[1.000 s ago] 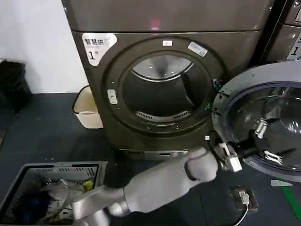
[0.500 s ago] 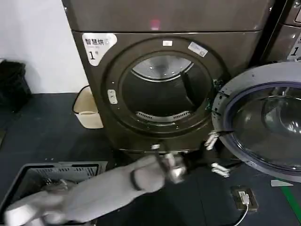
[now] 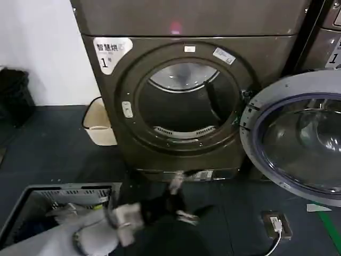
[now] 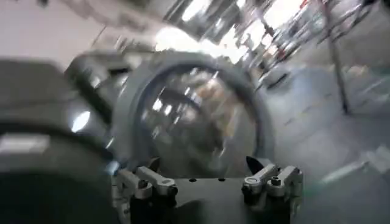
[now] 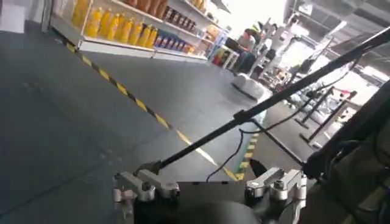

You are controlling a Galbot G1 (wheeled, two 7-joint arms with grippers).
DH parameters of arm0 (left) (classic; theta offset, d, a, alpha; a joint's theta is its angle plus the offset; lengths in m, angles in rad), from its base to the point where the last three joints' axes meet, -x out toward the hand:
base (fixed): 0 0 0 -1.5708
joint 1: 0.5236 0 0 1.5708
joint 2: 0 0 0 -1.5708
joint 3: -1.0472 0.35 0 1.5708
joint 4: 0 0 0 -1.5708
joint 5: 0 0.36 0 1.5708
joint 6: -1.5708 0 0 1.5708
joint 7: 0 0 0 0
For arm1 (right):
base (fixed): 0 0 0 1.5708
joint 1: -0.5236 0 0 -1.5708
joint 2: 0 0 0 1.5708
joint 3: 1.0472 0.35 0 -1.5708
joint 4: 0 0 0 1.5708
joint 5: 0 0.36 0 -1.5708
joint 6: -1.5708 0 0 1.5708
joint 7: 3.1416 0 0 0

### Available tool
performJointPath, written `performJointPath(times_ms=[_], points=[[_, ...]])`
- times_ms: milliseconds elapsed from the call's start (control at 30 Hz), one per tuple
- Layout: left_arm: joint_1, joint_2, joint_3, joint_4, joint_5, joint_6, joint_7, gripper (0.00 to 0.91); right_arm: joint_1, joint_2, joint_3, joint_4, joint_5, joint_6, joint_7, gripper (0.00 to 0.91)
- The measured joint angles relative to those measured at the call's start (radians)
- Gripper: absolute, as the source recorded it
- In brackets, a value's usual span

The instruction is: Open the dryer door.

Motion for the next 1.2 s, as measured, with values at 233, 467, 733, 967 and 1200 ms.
performJointPath(times_ms=[233,467,733,967,1200], points=[[0.043,0.056,-0.044,-0.003,-0.261,0.194,-0.114,0.907,0.010,-0.018,0.000,-0.031,-0.008,0.001,-0.017,0.907],[0.062,0.106,-0.096,-0.006,-0.469,0.365,-0.203,0.907,0.032,-0.033,-0.011,-0.044,-0.032,-0.010,-0.036,0.907],[0.064,0.184,-0.173,-0.034,-0.681,0.550,-0.280,0.907,0.052,-0.035,-0.029,-0.034,-0.049,-0.012,-0.051,0.907],[0.036,0.201,-0.232,-0.040,-0.930,0.706,-0.394,0.907,0.073,-0.032,-0.055,-0.009,-0.050,-0.017,-0.052,0.907],[0.013,0.204,-0.260,0.043,-1.145,0.706,-0.369,0.907,0.077,-0.040,-0.064,-0.014,-0.050,-0.013,-0.057,0.907]])
